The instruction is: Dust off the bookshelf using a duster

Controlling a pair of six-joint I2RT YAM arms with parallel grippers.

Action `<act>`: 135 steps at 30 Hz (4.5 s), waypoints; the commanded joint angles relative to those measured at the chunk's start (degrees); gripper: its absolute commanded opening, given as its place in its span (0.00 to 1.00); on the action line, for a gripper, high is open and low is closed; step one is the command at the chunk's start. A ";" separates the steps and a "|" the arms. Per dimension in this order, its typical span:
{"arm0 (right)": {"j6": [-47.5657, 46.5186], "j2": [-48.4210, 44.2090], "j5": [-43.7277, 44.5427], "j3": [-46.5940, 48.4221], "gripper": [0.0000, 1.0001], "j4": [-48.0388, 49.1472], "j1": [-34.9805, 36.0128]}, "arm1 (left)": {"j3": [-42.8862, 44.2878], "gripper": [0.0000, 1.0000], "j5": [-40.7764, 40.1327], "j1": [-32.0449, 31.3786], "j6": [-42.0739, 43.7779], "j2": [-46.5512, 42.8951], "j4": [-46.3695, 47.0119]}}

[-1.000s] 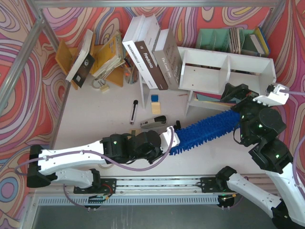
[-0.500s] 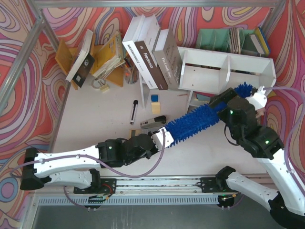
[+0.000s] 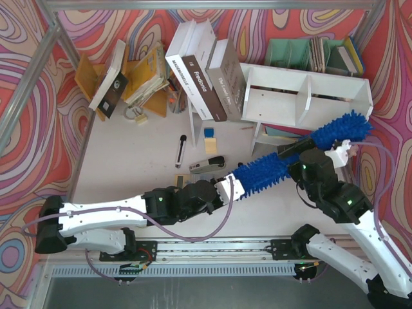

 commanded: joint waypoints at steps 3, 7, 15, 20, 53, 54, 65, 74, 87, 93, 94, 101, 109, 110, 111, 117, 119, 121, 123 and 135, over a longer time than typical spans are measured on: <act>6.88 -3.31 -1.45 -5.18 0.90 3.86 -0.12 | 1.64 0.00 3.95 0.07 -0.79 1.67 8.23; 9.11 -4.51 -1.45 -6.74 0.82 4.22 -0.12 | 1.28 0.00 4.18 0.12 -0.68 2.67 9.14; 12.14 -6.67 -0.30 -9.74 0.63 4.79 -0.12 | 0.38 0.03 2.56 0.05 -0.43 3.32 10.00; 14.13 -7.35 0.09 -11.03 0.49 5.38 -0.12 | -0.58 0.10 0.63 0.11 -1.31 2.83 10.42; 40.61 3.21 -6.70 -36.40 0.20 26.94 -0.17 | -16.35 0.98 -38.93 0.11 -4.63 -29.01 26.18; 40.82 4.04 -7.21 -37.18 0.21 28.37 -0.16 | -16.83 0.98 -41.11 0.11 -3.48 -28.86 27.73; 42.44 9.80 -8.82 -41.01 0.30 34.35 -0.81 | -19.38 0.98 -47.33 4.99 -4.72 -30.10 29.59; 43.57 9.78 -9.43 -41.28 0.68 30.96 -0.91 | -19.48 0.98 -46.98 11.98 -9.76 -30.19 25.91; 23.80 3.43 2.19 -31.41 0.99 19.03 -1.02 | -12.65 0.98 -39.43 29.18 -25.57 -21.87 10.04; -3.57 6.68 10.54 -24.22 0.99 23.08 -1.06 | -13.28 0.98 -40.64 37.73 -27.04 -16.21 10.55; -8.05 7.05 11.50 -23.83 0.99 25.05 -1.09 | -13.76 0.98 -41.46 38.53 -26.36 -14.78 11.44; -44.40 10.27 11.50 -26.07 0.99 47.41 -1.26 | -22.49 0.98 -41.27 42.03 -9.58 -6.79 36.27; -53.81 16.62 1.92 -30.70 0.99 60.89 -8.40 | -30.29 0.98 -34.37 51.82 -8.24 -4.23 44.24; -54.54 17.49 1.16 -31.52 0.99 62.75 -9.16 | -30.88 0.98 -33.48 53.14 -8.72 -3.70 44.76; -55.38 18.04 0.83 -32.49 0.99 64.59 -9.73 | -31.55 0.98 -32.21 54.31 -9.05 -3.04 45.66; -58.08 24.48 -0.34 -36.31 0.99 73.41 -12.62 | -35.99 0.98 -26.90 59.32 -9.29 3.88 55.70; -58.97 26.30 -0.39 -37.58 0.99 77.14 -13.34 | -37.83 0.98 -24.57 60.79 -8.91 6.96 60.95; -59.52 27.65 -0.74 -38.48 0.99 79.74 -14.21 | -39.94 0.98 -23.54 61.66 -6.90 9.99 67.56; -60.57 28.86 -1.86 -39.53 0.99 83.05 -14.73 | -41.44 0.98 -22.87 62.32 -5.87 10.05 71.20; -68.24 39.33 -6.00 -44.01 0.99 103.79 -15.78 | -41.50 0.98 -10.99 68.75 -6.71 18.50 78.95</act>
